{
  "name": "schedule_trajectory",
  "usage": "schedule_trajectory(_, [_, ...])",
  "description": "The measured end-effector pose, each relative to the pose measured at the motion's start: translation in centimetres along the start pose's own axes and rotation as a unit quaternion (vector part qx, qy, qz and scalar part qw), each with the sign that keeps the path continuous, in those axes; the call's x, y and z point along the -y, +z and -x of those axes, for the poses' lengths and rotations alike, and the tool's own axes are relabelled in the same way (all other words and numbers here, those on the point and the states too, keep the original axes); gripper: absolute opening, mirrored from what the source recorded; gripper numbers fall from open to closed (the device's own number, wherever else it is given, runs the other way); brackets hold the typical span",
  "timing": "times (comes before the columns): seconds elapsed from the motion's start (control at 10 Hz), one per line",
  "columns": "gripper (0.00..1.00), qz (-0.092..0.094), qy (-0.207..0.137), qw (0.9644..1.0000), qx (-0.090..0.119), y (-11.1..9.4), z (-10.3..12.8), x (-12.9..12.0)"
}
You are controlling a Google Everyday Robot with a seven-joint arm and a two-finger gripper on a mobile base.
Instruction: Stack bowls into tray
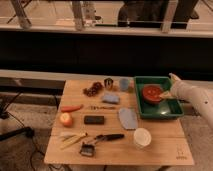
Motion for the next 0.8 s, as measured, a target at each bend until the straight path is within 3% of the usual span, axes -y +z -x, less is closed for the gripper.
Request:
schedule_trajectory(0.4, [0.80, -0.004, 0.000, 0.9997, 0.024, -0.9, 2.9, -0.2])
schedule_trajectory(0.8, [0.80, 0.001, -0.002, 0.9990, 0.044, -1.0, 3.5, -0.9])
